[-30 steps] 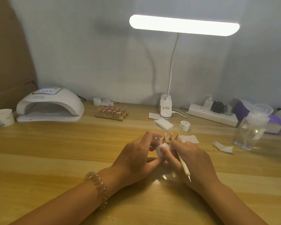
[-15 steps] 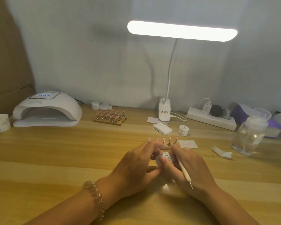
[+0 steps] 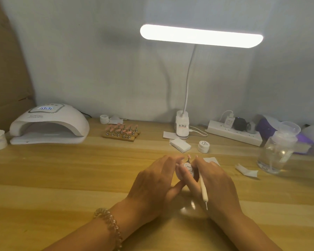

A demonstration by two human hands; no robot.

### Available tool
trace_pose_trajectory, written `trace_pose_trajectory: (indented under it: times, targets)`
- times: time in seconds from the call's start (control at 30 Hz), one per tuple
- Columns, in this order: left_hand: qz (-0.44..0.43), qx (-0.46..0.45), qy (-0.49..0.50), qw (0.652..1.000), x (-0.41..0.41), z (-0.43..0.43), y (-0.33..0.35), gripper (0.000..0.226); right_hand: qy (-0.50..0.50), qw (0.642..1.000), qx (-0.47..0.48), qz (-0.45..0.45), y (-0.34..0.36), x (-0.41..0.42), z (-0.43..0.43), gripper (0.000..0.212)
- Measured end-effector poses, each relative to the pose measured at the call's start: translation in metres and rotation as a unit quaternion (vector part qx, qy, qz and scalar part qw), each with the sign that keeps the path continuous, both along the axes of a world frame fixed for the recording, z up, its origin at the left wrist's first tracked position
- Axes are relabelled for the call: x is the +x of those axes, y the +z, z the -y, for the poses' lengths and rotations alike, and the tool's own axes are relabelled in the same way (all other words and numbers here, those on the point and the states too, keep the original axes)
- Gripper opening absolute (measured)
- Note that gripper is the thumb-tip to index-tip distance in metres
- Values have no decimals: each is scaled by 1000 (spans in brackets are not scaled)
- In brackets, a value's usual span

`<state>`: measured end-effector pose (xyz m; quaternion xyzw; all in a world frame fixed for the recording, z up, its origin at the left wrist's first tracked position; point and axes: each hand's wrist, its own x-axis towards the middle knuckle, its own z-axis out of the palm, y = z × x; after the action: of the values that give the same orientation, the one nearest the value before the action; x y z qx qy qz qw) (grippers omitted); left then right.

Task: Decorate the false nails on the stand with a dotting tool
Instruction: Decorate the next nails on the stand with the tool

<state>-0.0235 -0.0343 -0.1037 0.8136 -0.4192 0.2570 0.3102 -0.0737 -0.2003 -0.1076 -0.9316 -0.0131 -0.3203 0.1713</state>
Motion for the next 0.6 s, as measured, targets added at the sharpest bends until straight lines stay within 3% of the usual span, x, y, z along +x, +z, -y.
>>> trace_pose_trajectory:
  times: [0.1, 0.2, 0.27, 0.33, 0.4, 0.5, 0.6]
  targets:
    - [-20, 30, 56, 998, 13, -7, -2, 70, -32, 998, 45, 38, 8, 1, 19, 40]
    - [-133, 51, 148, 979, 35, -17, -5, 72, -114, 991, 71, -8, 12, 5, 49, 34]
    - [-206, 91, 164, 961, 46, -18, -7, 66, -164, 980, 66, -91, 10, 11, 62, 30]
    - [-225, 120, 149, 956, 51, -15, -8, 54, -173, 974, 63, -135, 7, 17, 64, 27]
    - [-228, 114, 127, 958, 52, -12, -8, 39, -161, 976, 52, -136, 3, 24, 63, 26]
    - [-223, 88, 110, 965, 51, -11, -7, 16, -143, 980, 18, -136, -2, 29, 59, 41]
    - [-223, 50, 99, 969, 50, -15, -7, 14, -127, 980, 27, -151, 1, 29, 61, 52]
